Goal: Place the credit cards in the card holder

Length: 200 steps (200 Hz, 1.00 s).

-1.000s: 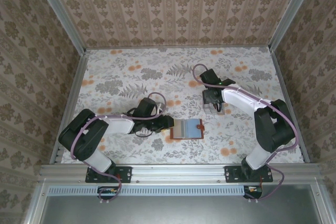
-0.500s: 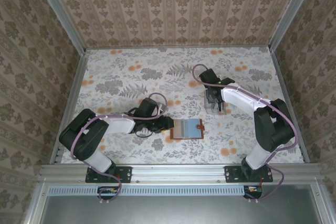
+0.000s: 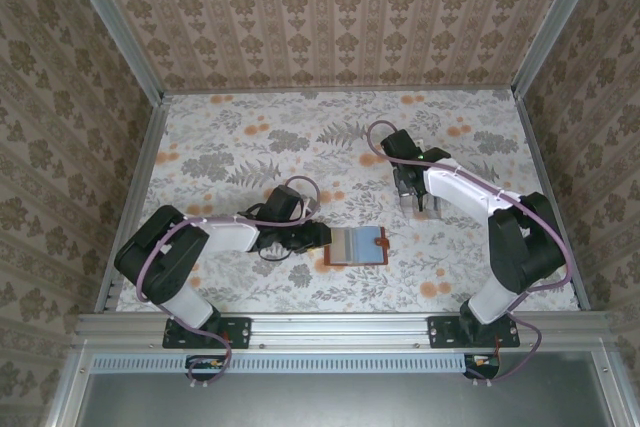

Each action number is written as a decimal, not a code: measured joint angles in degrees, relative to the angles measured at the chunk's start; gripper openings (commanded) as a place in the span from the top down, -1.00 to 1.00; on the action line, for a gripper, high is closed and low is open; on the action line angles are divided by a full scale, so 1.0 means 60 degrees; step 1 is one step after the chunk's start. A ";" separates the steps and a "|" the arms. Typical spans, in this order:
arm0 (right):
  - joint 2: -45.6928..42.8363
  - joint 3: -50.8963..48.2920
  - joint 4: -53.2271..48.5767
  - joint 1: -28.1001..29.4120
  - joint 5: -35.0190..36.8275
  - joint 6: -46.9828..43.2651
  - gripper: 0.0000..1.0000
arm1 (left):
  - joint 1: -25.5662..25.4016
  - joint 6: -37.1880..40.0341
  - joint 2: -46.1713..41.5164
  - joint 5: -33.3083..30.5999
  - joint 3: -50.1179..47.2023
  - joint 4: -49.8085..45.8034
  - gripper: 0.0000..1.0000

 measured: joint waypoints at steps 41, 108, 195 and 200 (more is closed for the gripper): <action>-0.0328 0.0047 -0.0233 0.0000 -0.0594 -0.0011 0.98 | 0.0000 0.0051 0.0029 0.0011 0.0058 -0.0073 0.25; -0.4207 -0.1840 0.1042 -0.0018 -0.4218 0.0699 1.00 | 0.0000 0.0266 0.0040 0.0033 0.0109 -0.0277 0.34; -0.4120 -0.5807 0.4834 -0.0229 -1.0641 0.2153 1.00 | 0.0000 0.0532 0.0357 0.0102 0.0379 -0.0663 0.66; -0.3945 -0.5825 0.5027 -0.0255 -1.0837 0.2186 1.00 | -0.0004 0.0546 0.0364 0.0106 0.0379 -0.0659 0.70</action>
